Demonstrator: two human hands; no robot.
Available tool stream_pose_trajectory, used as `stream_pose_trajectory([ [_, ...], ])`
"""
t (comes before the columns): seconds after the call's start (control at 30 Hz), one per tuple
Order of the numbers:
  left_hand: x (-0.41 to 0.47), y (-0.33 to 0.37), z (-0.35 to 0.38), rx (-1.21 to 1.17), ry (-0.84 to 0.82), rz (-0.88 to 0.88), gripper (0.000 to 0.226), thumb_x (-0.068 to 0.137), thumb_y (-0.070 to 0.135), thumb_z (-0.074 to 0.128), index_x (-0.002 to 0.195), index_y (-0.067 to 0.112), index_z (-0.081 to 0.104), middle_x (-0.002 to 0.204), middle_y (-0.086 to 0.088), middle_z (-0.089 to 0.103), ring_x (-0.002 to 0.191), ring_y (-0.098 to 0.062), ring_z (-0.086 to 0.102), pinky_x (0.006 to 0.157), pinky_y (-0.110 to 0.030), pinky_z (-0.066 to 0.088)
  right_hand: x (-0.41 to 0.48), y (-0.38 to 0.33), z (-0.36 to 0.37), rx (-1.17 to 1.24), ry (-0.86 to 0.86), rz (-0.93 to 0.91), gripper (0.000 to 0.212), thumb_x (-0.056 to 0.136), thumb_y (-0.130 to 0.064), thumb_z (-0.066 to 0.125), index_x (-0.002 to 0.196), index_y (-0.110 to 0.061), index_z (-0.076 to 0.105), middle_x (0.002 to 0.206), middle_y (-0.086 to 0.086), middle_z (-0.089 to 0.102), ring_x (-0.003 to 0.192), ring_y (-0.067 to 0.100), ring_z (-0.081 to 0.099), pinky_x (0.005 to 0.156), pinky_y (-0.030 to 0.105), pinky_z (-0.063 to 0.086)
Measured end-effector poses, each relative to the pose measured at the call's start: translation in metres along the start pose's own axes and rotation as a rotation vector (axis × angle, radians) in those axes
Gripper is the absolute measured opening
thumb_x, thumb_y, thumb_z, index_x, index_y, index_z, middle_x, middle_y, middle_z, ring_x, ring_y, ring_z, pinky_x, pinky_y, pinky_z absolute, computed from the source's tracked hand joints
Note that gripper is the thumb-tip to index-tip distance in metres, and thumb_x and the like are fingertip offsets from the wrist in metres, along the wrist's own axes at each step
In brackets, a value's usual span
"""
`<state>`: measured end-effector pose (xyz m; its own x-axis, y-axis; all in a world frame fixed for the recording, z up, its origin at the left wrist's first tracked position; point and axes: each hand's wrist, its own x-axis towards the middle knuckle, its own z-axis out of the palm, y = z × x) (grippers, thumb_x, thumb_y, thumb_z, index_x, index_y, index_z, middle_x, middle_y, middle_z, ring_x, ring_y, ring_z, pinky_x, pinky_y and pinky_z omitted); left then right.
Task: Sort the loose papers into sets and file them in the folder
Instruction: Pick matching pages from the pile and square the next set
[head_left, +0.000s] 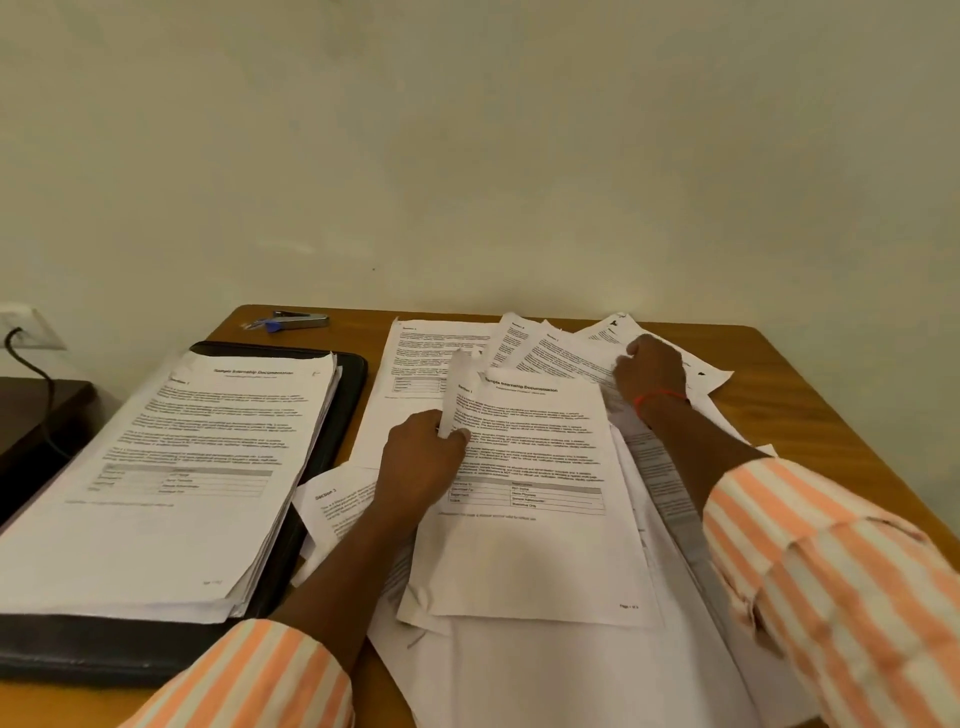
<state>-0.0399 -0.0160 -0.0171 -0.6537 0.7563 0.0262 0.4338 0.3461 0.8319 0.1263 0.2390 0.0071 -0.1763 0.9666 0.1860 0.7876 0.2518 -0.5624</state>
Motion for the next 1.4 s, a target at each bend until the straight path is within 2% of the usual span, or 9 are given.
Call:
stream_pose_trajectory([
  [0.17,0.005,-0.002,-0.001,-0.013,-0.02,-0.013,0.031,0.1,0.036,0.059,0.124,0.018,0.064,0.123,0.001,0.069,0.093,-0.014,0.061,0.082,-0.028,0.049,0.032,0.006,0.007,-0.041,-0.053,0.125,0.037,0.095,-0.026,0.058,0.13,-0.013,0.06,0.137,0.012,0.057,0.131,0.034,0.048,0.111,0.05,0.033],
  [0.4,0.008,-0.004,0.0,-0.016,-0.029,-0.03,0.032,0.101,0.037,0.058,0.127,0.018,0.063,0.127,0.001,0.067,0.094,-0.012,0.059,0.084,-0.028,0.047,0.052,0.005,0.014,0.082,-0.08,0.219,0.049,0.086,-0.031,0.075,0.129,-0.011,0.063,0.134,0.01,0.061,0.128,0.032,0.052,0.11,0.047,0.038],
  [0.63,0.008,-0.005,0.0,-0.026,-0.038,-0.031,0.03,0.101,0.037,0.058,0.125,0.02,0.063,0.125,0.004,0.067,0.093,-0.011,0.058,0.084,-0.029,0.047,0.053,0.008,0.001,0.173,-0.03,0.142,0.03,0.087,-0.018,0.075,0.115,-0.01,0.074,0.128,0.011,0.067,0.123,0.033,0.058,0.107,0.041,0.044],
  [0.73,0.008,-0.005,0.0,-0.039,-0.043,-0.03,0.029,0.1,0.038,0.058,0.123,0.022,0.064,0.123,0.004,0.068,0.092,-0.011,0.06,0.083,-0.029,0.048,0.056,0.004,-0.013,0.271,0.0,0.133,0.026,0.086,-0.018,0.076,0.11,-0.008,0.075,0.117,0.012,0.071,0.112,0.032,0.064,0.096,0.032,0.048],
  [1.03,0.007,-0.006,-0.001,-0.068,-0.053,-0.006,0.026,0.1,0.037,0.059,0.121,0.022,0.064,0.111,0.011,0.065,0.089,-0.009,0.061,0.071,-0.022,0.045,0.052,-0.009,-0.043,0.4,0.2,0.074,0.005,0.089,-0.015,0.072,0.094,-0.013,0.072,0.104,0.014,0.072,0.095,0.035,0.068,0.081,0.036,0.056],
  [1.17,0.009,-0.007,-0.002,-0.101,-0.048,-0.004,0.021,0.1,0.036,0.06,0.117,0.024,0.064,0.109,0.012,0.065,0.087,-0.008,0.064,0.073,-0.022,0.047,0.047,-0.027,-0.065,0.767,0.379,0.064,0.018,0.098,-0.005,0.058,0.084,-0.013,0.052,0.09,0.001,0.063,0.085,0.033,0.071,0.048,0.028,0.058],
  [1.27,0.009,-0.007,-0.003,-0.183,-0.05,0.003,0.022,0.1,0.035,0.061,0.118,0.022,0.066,0.113,0.008,0.07,0.09,-0.009,0.067,0.077,-0.026,0.054,0.04,-0.048,-0.089,0.991,0.463,0.025,0.027,0.101,-0.002,0.046,0.081,-0.02,0.042,0.097,0.002,0.06,0.081,0.03,0.072,0.052,0.028,0.058],
  [1.33,0.009,-0.006,-0.004,-0.244,-0.052,-0.003,0.027,0.099,0.034,0.062,0.122,0.02,0.067,0.115,0.007,0.07,0.097,-0.014,0.069,0.088,-0.035,0.056,0.037,-0.061,-0.104,1.083,0.486,-0.001,0.019,0.101,-0.006,0.045,0.086,-0.018,0.042,0.099,0.008,0.061,0.062,0.029,0.069,0.054,0.033,0.058],
  [1.4,0.008,-0.005,-0.006,-0.301,-0.056,0.0,0.027,0.099,0.032,0.063,0.123,0.019,0.067,0.114,0.006,0.071,0.097,-0.013,0.069,0.088,-0.033,0.055,0.038,-0.068,-0.114,1.155,0.485,-0.007,0.014,0.101,-0.01,0.046,0.089,-0.016,0.041,0.092,0.011,0.061,0.049,0.023,0.058,0.047,0.032,0.051],
])
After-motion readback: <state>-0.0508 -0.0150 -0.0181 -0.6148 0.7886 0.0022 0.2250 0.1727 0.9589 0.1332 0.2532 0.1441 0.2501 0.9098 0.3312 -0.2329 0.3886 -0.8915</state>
